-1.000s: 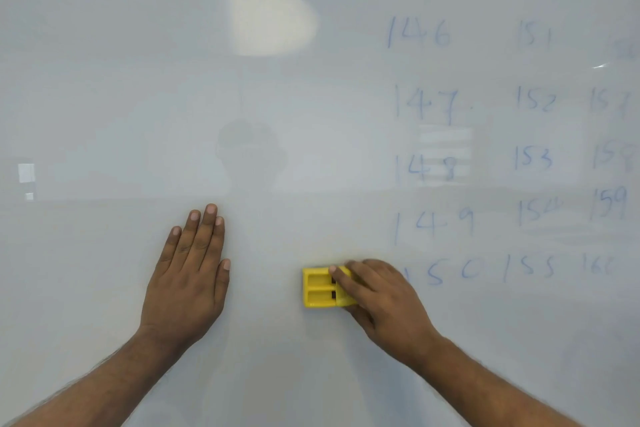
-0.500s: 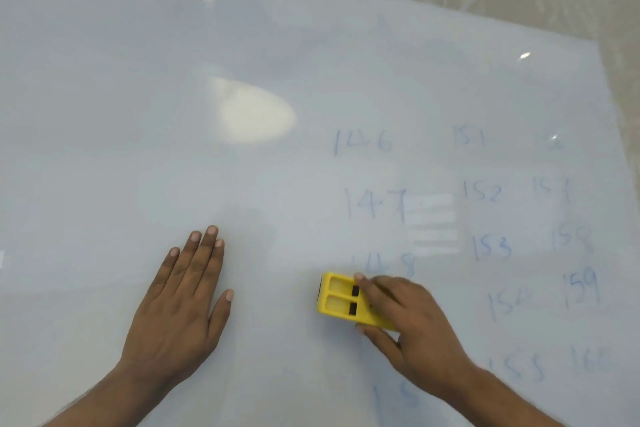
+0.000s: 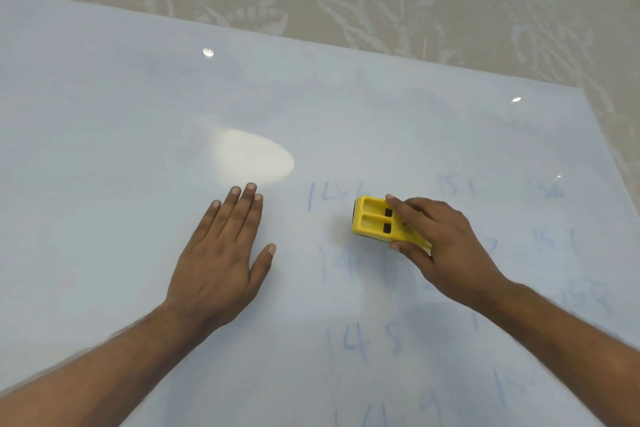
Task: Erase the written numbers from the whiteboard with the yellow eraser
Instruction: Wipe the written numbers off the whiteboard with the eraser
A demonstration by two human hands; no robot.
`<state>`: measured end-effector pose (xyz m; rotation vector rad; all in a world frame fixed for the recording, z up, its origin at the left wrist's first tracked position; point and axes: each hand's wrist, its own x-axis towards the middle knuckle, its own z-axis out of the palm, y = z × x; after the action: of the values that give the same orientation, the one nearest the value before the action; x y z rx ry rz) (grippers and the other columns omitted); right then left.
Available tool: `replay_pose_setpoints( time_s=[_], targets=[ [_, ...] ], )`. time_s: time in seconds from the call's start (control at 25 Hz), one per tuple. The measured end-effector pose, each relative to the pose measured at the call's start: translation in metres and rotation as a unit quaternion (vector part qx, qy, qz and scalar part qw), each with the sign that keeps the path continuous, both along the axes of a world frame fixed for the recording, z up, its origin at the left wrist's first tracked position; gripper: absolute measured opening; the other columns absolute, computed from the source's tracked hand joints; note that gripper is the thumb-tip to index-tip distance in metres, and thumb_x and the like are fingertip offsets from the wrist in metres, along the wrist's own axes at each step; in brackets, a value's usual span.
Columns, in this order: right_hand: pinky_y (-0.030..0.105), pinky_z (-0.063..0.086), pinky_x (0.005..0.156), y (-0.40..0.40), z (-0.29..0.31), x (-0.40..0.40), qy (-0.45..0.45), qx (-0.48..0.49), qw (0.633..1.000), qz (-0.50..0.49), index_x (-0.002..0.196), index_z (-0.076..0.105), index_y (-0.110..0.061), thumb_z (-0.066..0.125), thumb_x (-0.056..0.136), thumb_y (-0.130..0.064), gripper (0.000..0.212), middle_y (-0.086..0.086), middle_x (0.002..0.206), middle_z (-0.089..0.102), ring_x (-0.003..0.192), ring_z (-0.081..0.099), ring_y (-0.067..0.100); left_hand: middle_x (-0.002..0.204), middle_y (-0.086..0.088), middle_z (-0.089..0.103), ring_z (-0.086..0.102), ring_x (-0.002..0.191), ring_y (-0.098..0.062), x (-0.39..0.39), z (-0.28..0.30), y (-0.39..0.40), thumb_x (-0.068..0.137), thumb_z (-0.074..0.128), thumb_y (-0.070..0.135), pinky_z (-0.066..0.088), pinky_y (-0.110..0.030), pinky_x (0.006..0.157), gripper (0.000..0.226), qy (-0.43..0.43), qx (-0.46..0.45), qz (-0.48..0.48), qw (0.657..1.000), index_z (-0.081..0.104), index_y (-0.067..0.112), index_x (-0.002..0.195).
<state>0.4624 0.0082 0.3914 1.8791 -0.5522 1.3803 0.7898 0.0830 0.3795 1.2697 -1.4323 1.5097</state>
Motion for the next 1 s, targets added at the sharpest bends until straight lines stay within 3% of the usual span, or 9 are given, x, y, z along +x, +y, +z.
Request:
replay_pose_setpoints(
  time_s=[0.2,0.48,0.68,1.0],
  targets=[
    [0.031,0.028,0.098,-0.022,0.036,-0.011,0.023,0.006,1.0,-0.013,0.144,0.042,-0.032,0.066,0.091,-0.023,0.059,0.002,0.125,0.053,0.114,0.048,0.022,0.168,-0.005,0.013,0.01,0.156,-0.02,-0.018,0.018,-0.023,0.102,0.023,0.048,0.009,-0.038,0.126,0.07,0.014,0.0,0.002,1.0,0.016,0.007,0.158],
    [0.041,0.04,0.1,-0.045,0.075,0.004,0.045,-0.006,0.999,0.011,0.144,0.043,-0.019,0.068,0.088,-0.022,0.061,0.003,0.126,0.056,0.114,0.052,0.026,0.168,-0.002,0.012,0.01,0.156,-0.017,-0.019,0.016,-0.032,0.101,0.023,0.047,0.007,-0.035,0.126,0.069,0.033,-0.006,0.024,0.999,0.017,0.008,0.158],
    [0.035,0.037,0.095,-0.046,0.11,0.027,-0.019,0.015,0.996,0.082,0.142,0.046,-0.023,0.071,0.085,-0.026,0.062,0.003,0.125,0.055,0.109,0.051,0.026,0.169,-0.001,0.01,0.006,0.156,-0.014,-0.018,0.013,-0.034,0.102,0.021,0.048,0.006,-0.034,0.126,0.068,0.04,-0.009,0.046,0.998,0.014,0.012,0.159],
    [0.041,0.042,0.092,-0.048,0.057,0.021,0.114,-0.035,0.989,0.088,0.139,0.05,-0.019,0.071,0.086,-0.028,0.058,0.002,0.12,0.058,0.105,0.055,0.026,0.169,0.001,0.009,0.005,0.156,-0.012,-0.019,0.013,-0.032,0.102,0.022,0.046,0.004,-0.032,0.127,0.067,0.04,-0.002,0.047,0.998,0.014,0.012,0.159]
  ],
)
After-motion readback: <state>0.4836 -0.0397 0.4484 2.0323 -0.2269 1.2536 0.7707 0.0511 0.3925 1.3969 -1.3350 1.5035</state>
